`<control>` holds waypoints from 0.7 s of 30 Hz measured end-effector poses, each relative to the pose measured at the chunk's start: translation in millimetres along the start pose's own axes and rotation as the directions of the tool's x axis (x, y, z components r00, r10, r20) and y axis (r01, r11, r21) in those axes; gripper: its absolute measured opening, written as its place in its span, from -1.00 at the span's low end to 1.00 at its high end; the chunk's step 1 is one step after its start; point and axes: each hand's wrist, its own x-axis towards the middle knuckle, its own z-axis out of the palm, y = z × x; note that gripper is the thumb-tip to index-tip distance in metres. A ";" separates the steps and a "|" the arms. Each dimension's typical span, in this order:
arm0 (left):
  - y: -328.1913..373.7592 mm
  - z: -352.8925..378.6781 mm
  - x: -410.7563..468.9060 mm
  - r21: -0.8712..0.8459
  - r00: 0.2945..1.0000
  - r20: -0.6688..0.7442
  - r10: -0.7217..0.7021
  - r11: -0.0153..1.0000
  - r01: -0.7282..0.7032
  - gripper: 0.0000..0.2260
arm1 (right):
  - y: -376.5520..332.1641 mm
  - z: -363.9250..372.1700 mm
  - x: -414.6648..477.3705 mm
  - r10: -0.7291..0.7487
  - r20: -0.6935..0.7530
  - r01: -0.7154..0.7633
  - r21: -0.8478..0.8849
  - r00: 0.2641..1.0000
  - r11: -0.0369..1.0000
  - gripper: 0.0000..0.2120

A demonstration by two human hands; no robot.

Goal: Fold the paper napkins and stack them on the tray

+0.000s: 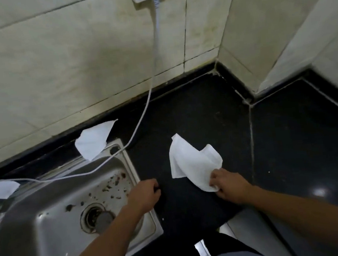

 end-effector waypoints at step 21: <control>53.1 52.0 -13.2 0.252 0.987 0.123 0.099 0.959 -0.128 -0.75 | 74.8 -39.0 59.7 0.630 -0.241 -0.397 0.600 0.738 0.695 -0.78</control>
